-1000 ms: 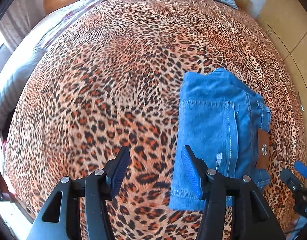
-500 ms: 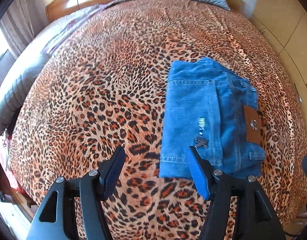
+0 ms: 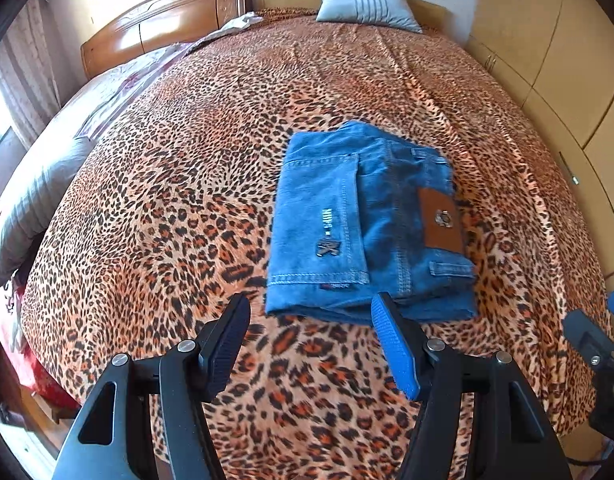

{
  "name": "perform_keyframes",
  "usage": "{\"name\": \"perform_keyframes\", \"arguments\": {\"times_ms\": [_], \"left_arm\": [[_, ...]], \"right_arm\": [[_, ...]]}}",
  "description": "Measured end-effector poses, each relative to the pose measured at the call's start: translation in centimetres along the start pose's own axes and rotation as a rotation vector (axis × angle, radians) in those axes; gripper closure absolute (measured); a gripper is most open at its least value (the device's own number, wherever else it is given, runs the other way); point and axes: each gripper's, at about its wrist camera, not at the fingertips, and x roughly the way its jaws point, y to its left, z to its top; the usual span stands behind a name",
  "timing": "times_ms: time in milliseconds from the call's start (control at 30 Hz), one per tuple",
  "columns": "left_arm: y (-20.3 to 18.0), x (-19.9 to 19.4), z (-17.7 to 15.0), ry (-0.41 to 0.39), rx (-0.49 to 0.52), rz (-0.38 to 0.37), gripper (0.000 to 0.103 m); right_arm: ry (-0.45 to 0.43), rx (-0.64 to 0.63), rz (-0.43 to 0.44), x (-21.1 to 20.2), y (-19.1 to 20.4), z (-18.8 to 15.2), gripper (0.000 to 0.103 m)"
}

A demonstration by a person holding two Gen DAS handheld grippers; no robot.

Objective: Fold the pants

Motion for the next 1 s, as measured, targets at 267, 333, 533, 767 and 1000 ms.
{"name": "perform_keyframes", "arguments": {"times_ms": [267, 333, 533, 767, 1000], "left_arm": [[-1.4, -1.4, -0.8, 0.004, 0.003, -0.027, 0.04], [-1.7, -1.5, -0.8, 0.008, 0.014, -0.035, 0.04], [-2.2, -2.0, -0.9, 0.011, 0.037, -0.063, 0.04], [-2.8, -2.5, -1.0, 0.002, 0.055, -0.074, 0.04], [-3.0, -2.6, -1.0, 0.0, 0.055, -0.08, 0.04]], "right_arm": [[-0.017, -0.013, -0.001, -1.2, -1.6, -0.7, 0.001], [-0.016, -0.008, -0.003, -1.3, -2.0, -0.8, 0.001], [-0.003, 0.022, 0.005, -1.2, -3.3, -1.1, 0.001], [-0.004, 0.023, 0.001, -1.4, -3.7, -1.2, 0.001], [0.003, 0.027, -0.003, -1.2, -3.9, -1.2, 0.001]]}}
